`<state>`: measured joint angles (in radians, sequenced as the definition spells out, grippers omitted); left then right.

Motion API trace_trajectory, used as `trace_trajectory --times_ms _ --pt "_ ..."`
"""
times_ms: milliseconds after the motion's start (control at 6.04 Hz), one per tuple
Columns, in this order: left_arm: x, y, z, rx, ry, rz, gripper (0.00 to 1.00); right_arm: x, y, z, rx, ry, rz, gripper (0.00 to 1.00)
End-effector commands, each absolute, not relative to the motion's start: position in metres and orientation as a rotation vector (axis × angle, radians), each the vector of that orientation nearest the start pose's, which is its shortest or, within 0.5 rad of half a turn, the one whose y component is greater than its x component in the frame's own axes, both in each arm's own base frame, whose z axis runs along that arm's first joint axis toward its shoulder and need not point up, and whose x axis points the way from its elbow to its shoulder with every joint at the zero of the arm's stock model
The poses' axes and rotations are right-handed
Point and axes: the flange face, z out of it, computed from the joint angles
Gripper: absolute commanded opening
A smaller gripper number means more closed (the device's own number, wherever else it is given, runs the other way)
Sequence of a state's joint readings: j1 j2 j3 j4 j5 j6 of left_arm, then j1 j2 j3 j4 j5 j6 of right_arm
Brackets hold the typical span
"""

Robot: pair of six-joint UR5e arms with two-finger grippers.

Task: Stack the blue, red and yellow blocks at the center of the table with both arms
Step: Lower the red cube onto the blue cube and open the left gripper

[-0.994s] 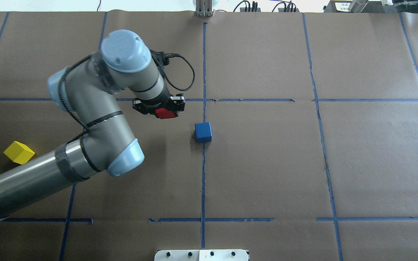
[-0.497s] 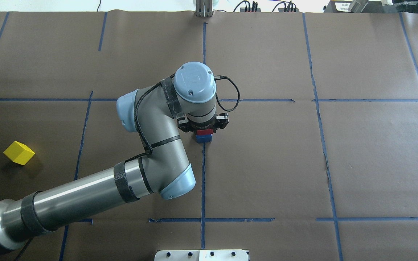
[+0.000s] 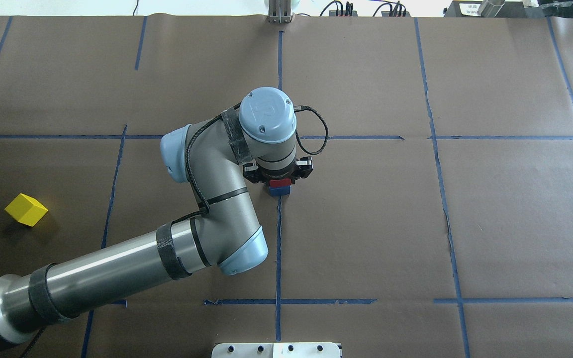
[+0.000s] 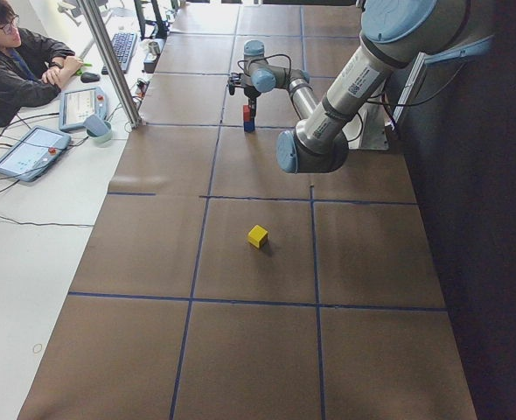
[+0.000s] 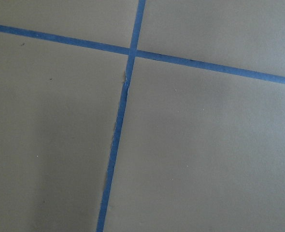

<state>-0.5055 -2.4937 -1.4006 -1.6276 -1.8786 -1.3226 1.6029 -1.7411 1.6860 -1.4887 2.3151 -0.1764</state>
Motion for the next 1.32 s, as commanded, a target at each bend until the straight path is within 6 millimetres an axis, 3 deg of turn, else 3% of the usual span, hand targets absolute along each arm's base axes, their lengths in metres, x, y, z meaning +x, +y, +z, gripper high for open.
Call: trace_trajectory --times_ms 0,166,331,497,662,828,1159 --pt "0.618 -0.459 0.148 0.022 0.849 -0.118 0.62 0.079 -0.419 0.674 0.100 -0.740 -0.148 1.00" --pt "0.617 -0.459 0.149 0.021 0.849 -0.118 0.77 0.079 -0.419 0.675 0.099 -0.740 -0.147 1.00" --pt "0.616 -0.458 0.146 0.025 0.854 -0.118 1.00 0.079 -0.419 0.675 0.099 -0.740 -0.147 1.00" --pt "0.605 -0.456 0.134 0.030 0.864 -0.116 1.00 0.079 -0.419 0.675 0.100 -0.740 -0.146 1.00" --pt "0.569 -0.465 0.116 0.042 0.856 -0.133 1.00 0.079 -0.419 0.675 0.100 -0.740 -0.148 1.00" --pt "0.534 -0.470 0.125 0.037 0.865 -0.073 1.00 0.079 -0.419 0.675 0.101 -0.738 -0.147 1.00" --pt "0.421 -0.471 0.227 0.124 0.851 0.122 1.00 0.079 -0.419 0.675 0.102 -0.738 -0.150 1.00"
